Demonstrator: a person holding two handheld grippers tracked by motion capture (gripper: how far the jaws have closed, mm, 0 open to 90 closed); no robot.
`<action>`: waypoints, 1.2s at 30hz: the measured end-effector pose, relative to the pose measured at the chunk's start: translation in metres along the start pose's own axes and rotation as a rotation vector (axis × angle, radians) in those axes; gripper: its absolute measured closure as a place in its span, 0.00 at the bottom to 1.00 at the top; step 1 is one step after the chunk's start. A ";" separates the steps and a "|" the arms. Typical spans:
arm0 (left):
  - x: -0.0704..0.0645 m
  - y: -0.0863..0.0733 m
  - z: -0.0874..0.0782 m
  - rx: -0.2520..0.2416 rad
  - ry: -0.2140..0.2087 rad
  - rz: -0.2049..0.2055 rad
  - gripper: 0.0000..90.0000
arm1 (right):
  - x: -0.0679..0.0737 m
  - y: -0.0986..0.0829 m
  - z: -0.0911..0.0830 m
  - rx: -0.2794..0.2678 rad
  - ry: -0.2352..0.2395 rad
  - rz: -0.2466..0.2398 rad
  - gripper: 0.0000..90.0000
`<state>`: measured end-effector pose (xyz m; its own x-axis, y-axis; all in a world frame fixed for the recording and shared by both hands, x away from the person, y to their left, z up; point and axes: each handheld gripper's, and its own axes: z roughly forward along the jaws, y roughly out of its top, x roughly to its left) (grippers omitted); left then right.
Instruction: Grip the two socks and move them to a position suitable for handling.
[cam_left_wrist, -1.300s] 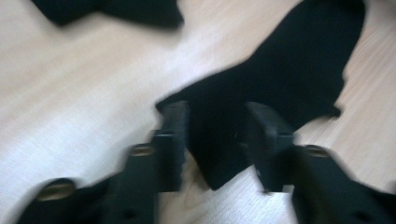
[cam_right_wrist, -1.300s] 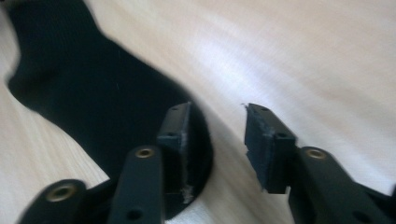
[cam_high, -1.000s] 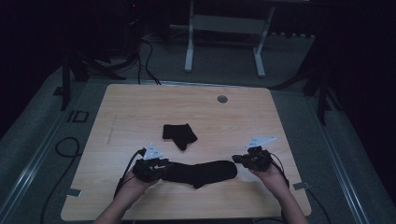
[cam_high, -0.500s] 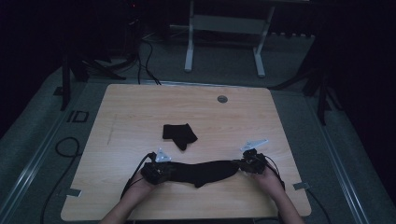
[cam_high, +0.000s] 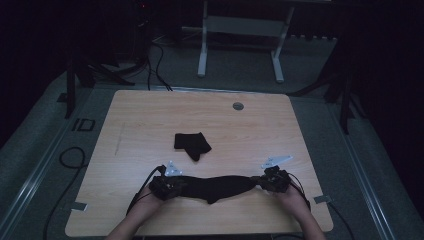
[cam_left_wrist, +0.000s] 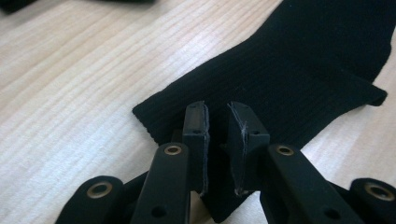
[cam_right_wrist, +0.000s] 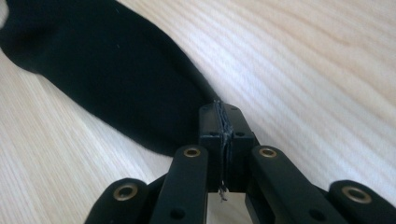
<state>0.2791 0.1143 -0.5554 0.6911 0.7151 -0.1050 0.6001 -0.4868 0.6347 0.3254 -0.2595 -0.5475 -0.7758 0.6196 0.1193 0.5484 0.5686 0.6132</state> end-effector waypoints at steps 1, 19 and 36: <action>-0.001 -0.001 0.000 -0.002 -0.002 0.003 0.86 | 0.000 -0.002 0.000 0.004 -0.002 0.000 0.98; 0.001 0.000 -0.019 -0.057 -0.068 -0.018 0.73 | 0.016 -0.001 -0.019 -0.044 0.039 -0.021 0.92; 0.048 0.039 -0.023 -0.092 0.084 -0.078 0.67 | -0.001 0.076 0.003 -0.104 0.007 -0.049 0.80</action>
<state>0.3268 0.1412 -0.5177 0.6058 0.7900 -0.0949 0.6084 -0.3830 0.6951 0.3689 -0.2153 -0.5040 -0.8032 0.5886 0.0920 0.4745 0.5388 0.6961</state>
